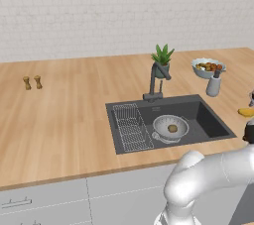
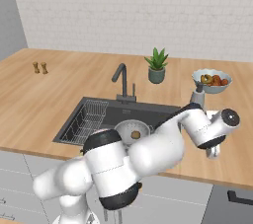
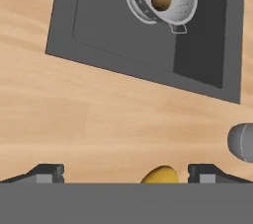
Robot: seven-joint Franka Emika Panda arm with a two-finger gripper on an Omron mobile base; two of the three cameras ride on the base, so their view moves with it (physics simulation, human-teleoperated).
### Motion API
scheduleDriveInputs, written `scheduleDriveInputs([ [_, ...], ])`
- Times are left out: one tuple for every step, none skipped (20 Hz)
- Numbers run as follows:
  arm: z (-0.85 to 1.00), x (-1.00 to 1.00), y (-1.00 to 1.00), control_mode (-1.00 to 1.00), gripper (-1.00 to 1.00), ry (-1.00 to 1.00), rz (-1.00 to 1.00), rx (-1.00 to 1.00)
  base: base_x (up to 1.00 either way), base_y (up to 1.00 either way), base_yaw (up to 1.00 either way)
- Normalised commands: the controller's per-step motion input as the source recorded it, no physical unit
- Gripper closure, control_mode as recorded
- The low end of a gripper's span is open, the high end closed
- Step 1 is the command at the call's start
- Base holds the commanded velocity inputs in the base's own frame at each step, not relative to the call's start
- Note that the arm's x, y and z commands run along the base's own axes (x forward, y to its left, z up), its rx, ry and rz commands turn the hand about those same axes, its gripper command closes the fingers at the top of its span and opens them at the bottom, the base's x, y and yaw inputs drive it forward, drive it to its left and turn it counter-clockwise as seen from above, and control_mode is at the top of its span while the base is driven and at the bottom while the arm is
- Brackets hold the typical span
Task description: Put the colander in the sink, put the mango, kiwi in the colander, and turn on the sink faucet and pour water over the colander.
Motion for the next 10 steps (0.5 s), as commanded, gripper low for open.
scheduleDriveInputs([
  [-0.29, 0.25, -0.31, -1.00, -1.00, -0.07, -0.04, 0.02, 0.00, 0.00, 0.00],
  [-0.37, 0.23, -0.26, -1.00, -1.00, -0.06, -0.05, 0.00, 0.00, 0.00, 0.00],
  [-0.39, 0.22, -0.19, -1.00, -1.00, -0.04, -0.06, 0.00, 0.00, 0.00, 0.00],
  [-0.36, 0.24, -0.10, -1.00, -1.00, -0.03, -0.06, 0.00, 0.00, 0.00, 0.00],
  [-0.34, 0.29, -0.01, -1.00, -1.00, -0.02, -0.05, 0.00, 0.00, 0.00, 0.00],
  [-0.35, 0.30, -0.01, -1.00, -1.00, -0.01, -0.05, 0.00, 0.00, 0.00, 0.00],
  [-0.33, 0.31, -0.03, -1.00, -1.00, -0.03, -0.05, 0.00, 0.00, 0.00, 0.00],
  [-0.26, 0.32, -0.04, -1.00, -1.00, -0.05, -0.05, 0.00, 0.00, 0.00, 0.00],
  [-0.22, 0.34, -0.05, -1.00, -1.00, -0.06, -0.04, 0.00, 0.00, 0.00, 0.00],
  [-0.19, 0.34, -0.09, -1.00, -1.00, -0.07, -0.03, 0.00, 0.00, 0.00, 0.00],
])
